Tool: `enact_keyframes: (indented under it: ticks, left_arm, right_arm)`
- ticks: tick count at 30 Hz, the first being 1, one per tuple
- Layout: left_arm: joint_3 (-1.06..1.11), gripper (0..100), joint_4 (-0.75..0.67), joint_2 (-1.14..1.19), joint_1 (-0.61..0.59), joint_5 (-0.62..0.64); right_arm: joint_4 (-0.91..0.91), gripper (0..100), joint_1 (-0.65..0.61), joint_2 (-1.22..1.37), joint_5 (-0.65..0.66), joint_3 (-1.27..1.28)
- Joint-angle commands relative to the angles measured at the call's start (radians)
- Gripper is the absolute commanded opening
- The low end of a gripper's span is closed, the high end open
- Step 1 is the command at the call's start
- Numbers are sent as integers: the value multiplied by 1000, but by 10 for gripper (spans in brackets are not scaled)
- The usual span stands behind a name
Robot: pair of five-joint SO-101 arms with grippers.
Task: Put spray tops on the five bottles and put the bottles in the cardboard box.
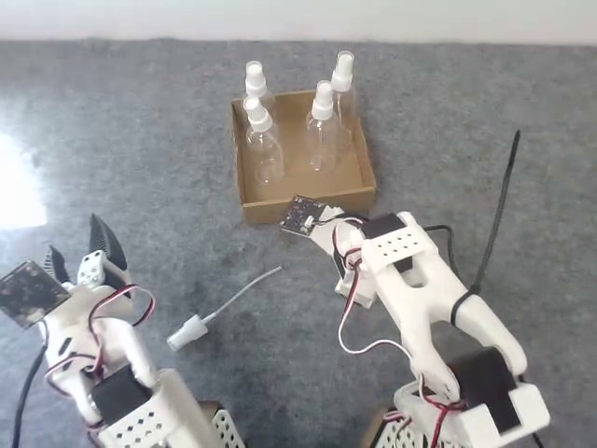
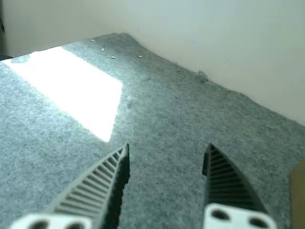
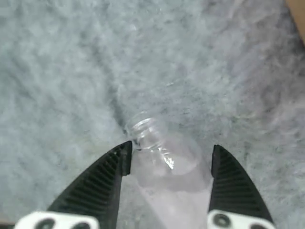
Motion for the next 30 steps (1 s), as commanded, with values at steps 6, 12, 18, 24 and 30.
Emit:
enact_keyframes:
  ticks: [6,12,18,24,30]
  left_arm:
    - [-7,237,-32,-23,34,-15]
    - [-7,237,-32,-23,35,-25]
    - [-7,237,-32,-23,35,-25]
    - [-7,236,-32,-23,35,-25]
    - [-7,236,-32,-23,35,-25]
  right_arm:
    - [196,270,-31,8,115,-149]
    - [208,321,-33,8,212,-143]
    - [225,318,-38,10,336,-117]
    - [220,318,5,10,460,-81]
    - [219,318,27,24,497,-81]
